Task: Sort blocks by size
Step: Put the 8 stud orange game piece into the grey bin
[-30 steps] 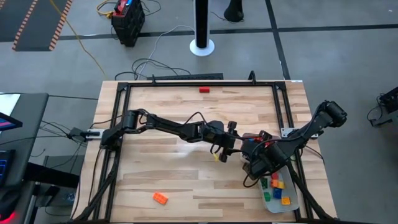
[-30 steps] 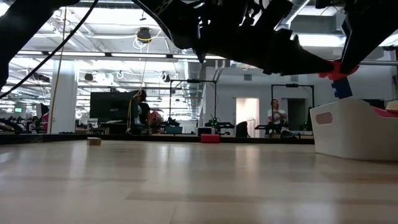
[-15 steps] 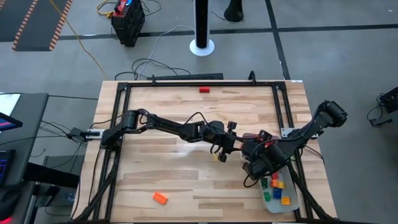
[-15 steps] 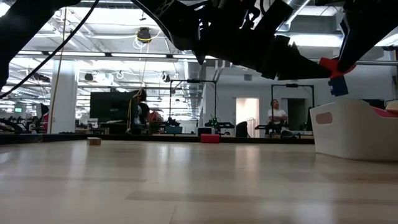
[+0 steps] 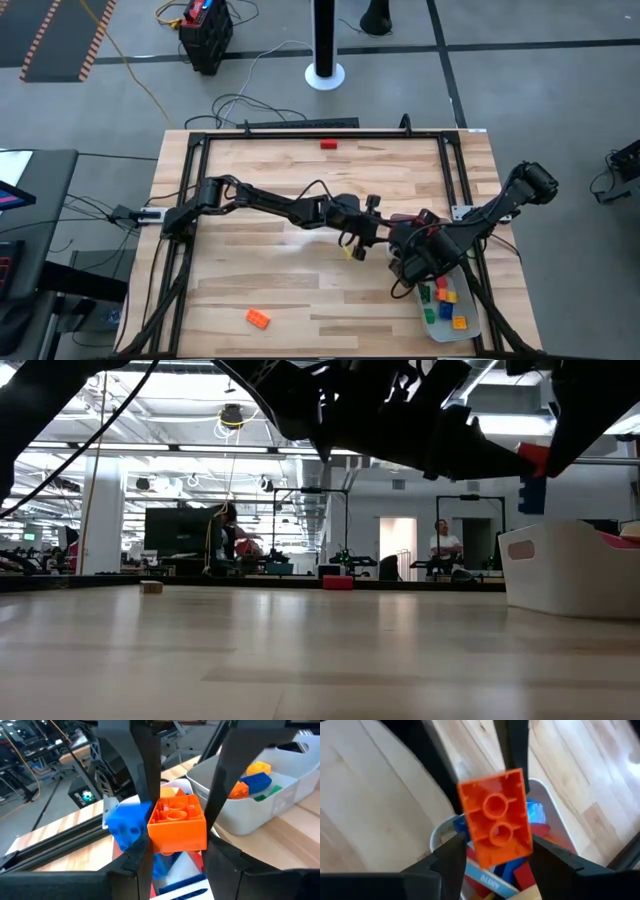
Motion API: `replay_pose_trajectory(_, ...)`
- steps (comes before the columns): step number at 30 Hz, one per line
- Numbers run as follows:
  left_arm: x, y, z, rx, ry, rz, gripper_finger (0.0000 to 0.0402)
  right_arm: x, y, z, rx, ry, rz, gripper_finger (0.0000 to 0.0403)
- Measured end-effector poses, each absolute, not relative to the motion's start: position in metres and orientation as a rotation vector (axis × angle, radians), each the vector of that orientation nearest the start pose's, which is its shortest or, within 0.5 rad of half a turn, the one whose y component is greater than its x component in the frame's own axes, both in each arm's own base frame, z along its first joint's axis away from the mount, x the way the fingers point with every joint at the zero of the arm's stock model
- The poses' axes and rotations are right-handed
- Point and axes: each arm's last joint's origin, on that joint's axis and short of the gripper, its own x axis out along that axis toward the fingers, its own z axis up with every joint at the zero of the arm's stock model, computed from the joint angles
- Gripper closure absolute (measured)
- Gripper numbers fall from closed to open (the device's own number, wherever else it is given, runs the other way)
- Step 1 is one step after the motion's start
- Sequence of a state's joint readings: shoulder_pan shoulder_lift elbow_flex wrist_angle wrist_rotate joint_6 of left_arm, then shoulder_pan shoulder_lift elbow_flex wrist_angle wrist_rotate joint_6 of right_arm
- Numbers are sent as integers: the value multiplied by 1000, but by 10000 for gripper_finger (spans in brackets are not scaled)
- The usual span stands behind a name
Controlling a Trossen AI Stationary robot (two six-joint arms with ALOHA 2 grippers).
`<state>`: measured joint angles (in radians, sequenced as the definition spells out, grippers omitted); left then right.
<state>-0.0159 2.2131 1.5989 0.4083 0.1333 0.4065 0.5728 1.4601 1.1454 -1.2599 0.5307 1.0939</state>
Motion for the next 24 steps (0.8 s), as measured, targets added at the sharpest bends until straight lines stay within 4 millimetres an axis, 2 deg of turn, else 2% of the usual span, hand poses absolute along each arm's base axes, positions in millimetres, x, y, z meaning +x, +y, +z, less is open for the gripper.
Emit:
replay_pose_trajectory(14, 507, -4, 202, 360, 193, -174, 266, 205, 121, 253, 197, 1234, -651, 177)
replay_pose_trajectory(18, 507, -5, 200, 358, 210, -178, 266, 202, 123, 259, 214, 1268, -653, 177)
replay_pose_trajectory(24, 506, -5, 199, 336, 221, -178, 266, 197, 130, 267, 129, 1251, -608, 177)
